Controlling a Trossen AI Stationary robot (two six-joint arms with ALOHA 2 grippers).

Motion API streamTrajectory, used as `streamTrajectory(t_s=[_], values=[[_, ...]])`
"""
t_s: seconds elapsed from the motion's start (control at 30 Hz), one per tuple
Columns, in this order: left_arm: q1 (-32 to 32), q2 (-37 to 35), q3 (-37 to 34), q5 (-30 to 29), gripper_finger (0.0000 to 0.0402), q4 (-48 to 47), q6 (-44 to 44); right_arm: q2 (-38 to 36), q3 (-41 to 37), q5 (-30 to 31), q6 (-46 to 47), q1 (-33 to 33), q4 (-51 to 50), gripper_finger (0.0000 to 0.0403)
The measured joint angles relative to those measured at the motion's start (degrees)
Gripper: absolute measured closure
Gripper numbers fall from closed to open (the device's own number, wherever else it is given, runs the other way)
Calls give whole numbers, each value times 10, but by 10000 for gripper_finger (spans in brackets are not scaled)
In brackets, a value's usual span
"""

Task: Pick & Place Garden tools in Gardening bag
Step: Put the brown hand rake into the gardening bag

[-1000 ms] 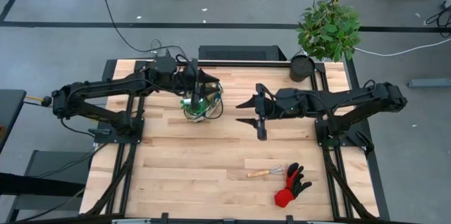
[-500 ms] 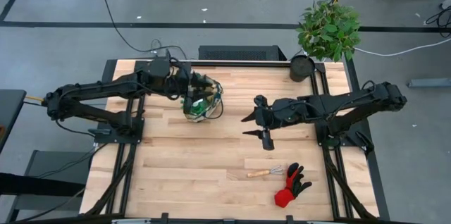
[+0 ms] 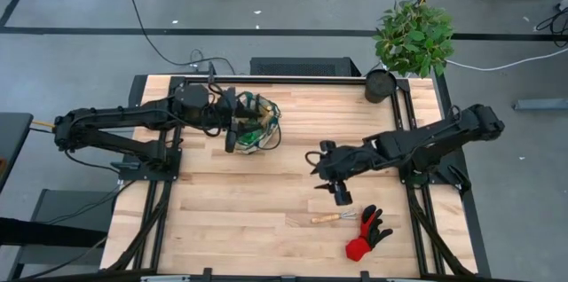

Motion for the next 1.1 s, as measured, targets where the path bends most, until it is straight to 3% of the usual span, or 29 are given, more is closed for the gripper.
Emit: streamTrajectory(t_s=[0.2,0.67,1.1], values=[[0,0,0,-10,225,-1,2,35,0,-29,20,19,-8,202],[0,-1,0,-9,225,-3,16,90,0,-19,117,95,-27,176],[0,-1,0,-8,225,-5,28,149,0,-55,171,149,-70,167]])
